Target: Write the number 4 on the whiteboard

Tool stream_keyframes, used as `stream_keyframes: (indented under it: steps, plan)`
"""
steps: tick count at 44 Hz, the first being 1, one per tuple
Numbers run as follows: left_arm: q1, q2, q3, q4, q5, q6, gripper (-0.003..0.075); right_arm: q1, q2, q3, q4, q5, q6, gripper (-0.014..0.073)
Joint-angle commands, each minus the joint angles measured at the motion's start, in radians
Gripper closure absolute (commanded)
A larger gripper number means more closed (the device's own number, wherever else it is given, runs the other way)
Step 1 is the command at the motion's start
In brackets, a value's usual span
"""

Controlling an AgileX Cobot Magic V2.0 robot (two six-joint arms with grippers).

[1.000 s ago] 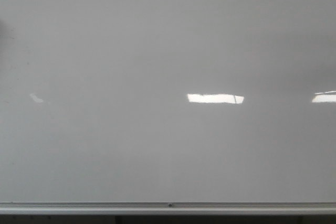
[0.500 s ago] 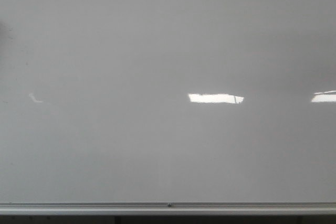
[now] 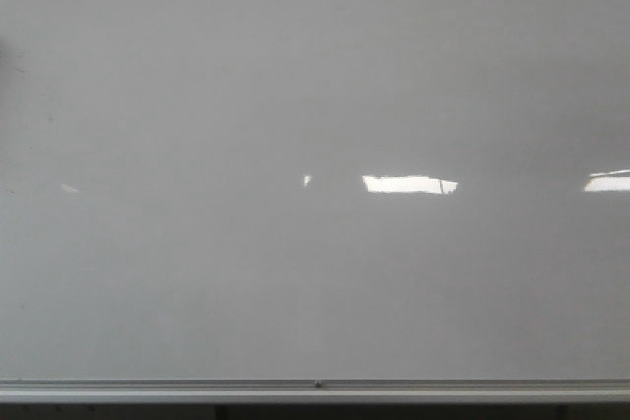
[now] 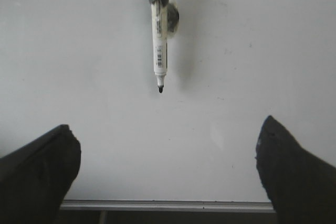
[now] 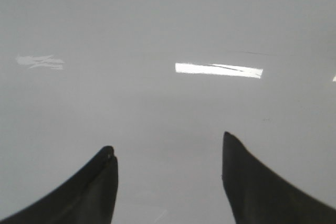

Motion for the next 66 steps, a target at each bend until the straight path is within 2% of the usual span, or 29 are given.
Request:
stream_keyframes:
  steps: [1, 11, 23, 41, 53, 56, 60, 66]
  plan:
    - [0.004, 0.13, -0.077, 0.0, -0.119, 0.002, 0.0081, 0.0, 0.018, -0.034, -0.008, -0.08, -0.005, 0.013]
    - [0.006, 0.392, -0.158, 0.021, -0.305, 0.002, 0.0081, 0.0, 0.018, -0.034, -0.008, -0.08, -0.005, 0.013]
    - [0.006, 0.606, -0.265, 0.081, -0.387, 0.002, 0.0081, 0.0, 0.018, -0.034, -0.008, -0.078, -0.005, 0.013]
    - [0.006, 0.735, -0.297, 0.085, -0.547, 0.002, 0.0082, 0.0, 0.018, -0.034, -0.008, -0.077, -0.005, 0.013]
    - [0.006, 0.764, -0.297, 0.085, -0.559, 0.002, 0.0087, 0.0, 0.018, -0.034, -0.008, -0.077, -0.005, 0.013]
    - [0.006, 0.764, -0.297, 0.085, -0.559, 0.002, 0.0118, 0.0, 0.018, -0.034, -0.008, -0.077, -0.005, 0.013]
    - [0.006, 0.764, -0.297, 0.085, -0.555, 0.002, 0.0214, 0.0, 0.018, -0.034, -0.008, -0.077, -0.005, 0.013]
    - [0.006, 0.764, -0.297, 0.085, -0.538, 0.002, 0.0453, 0.0, 0.018, -0.034, -0.008, -0.077, -0.005, 0.013]
